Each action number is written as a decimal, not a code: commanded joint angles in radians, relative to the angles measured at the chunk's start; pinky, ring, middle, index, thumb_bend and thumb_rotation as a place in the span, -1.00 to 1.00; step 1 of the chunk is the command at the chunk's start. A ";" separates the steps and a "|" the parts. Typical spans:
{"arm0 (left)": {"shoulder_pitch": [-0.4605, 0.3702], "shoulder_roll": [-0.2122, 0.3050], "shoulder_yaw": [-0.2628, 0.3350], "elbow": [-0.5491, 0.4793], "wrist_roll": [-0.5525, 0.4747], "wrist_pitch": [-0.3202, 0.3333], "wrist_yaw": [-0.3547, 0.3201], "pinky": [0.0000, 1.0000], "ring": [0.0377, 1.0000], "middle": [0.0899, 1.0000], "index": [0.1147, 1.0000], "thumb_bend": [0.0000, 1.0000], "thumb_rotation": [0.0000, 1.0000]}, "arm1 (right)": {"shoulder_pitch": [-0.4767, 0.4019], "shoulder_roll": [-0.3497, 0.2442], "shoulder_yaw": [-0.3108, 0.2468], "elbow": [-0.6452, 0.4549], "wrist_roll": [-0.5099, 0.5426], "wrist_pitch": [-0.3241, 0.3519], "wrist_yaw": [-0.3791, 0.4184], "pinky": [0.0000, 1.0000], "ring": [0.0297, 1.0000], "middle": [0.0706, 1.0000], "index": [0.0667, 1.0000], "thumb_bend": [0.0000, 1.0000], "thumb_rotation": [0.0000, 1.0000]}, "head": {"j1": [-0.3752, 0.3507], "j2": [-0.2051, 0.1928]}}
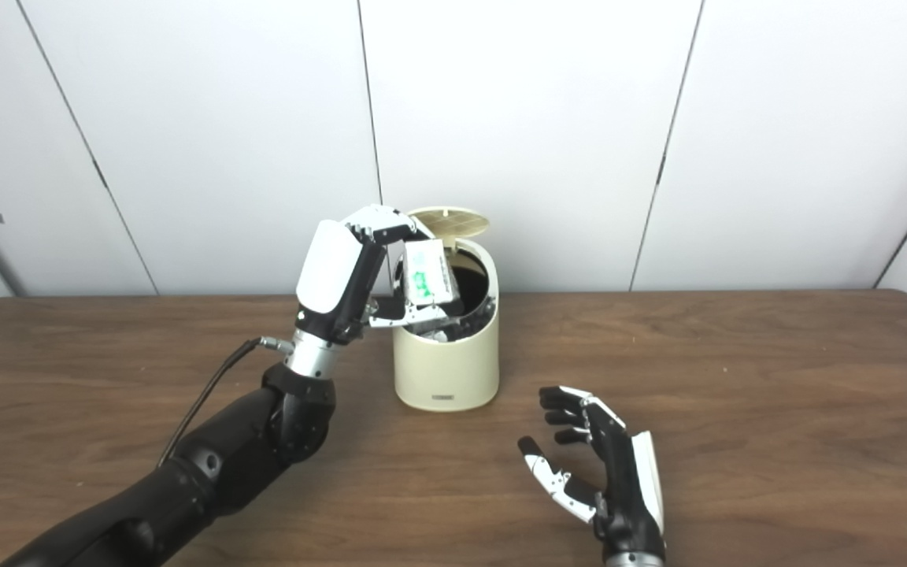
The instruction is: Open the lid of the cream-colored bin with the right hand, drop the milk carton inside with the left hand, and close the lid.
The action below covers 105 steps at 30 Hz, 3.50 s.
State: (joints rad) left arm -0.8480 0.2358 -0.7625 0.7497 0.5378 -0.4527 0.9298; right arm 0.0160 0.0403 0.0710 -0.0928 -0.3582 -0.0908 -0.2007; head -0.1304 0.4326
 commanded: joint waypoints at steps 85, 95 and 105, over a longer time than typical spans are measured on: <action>0.268 0.134 0.237 -0.661 -0.223 -0.017 -0.022 0.44 0.55 0.55 -0.13 -0.04 -0.81 | -0.113 -0.101 0.029 0.002 -0.202 -0.153 -0.089 0.92 1.00 1.00 1.00 -0.20 0.32 | 0.027 -0.005; 0.461 0.078 0.398 -0.752 -0.562 -0.017 -0.426 0.79 0.79 0.85 0.88 0.23 0.68 | -0.319 -0.158 0.003 -0.241 -0.342 -0.033 0.000 0.81 0.91 0.91 0.91 0.18 0.82 | 0.028 -0.009; 0.566 0.006 0.576 -0.675 -0.694 0.021 -0.755 0.70 0.76 0.82 0.81 0.39 0.98 | -0.556 -0.226 0.006 -0.438 -0.372 0.240 0.362 0.74 0.93 0.80 0.76 0.63 0.94 | 0.031 -0.014</action>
State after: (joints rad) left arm -0.2666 0.2477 -0.1996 0.0814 -0.1446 -0.4369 0.2096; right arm -0.4838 -0.1614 0.0783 -0.4961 -0.7267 0.1245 0.1243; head -0.0966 0.4188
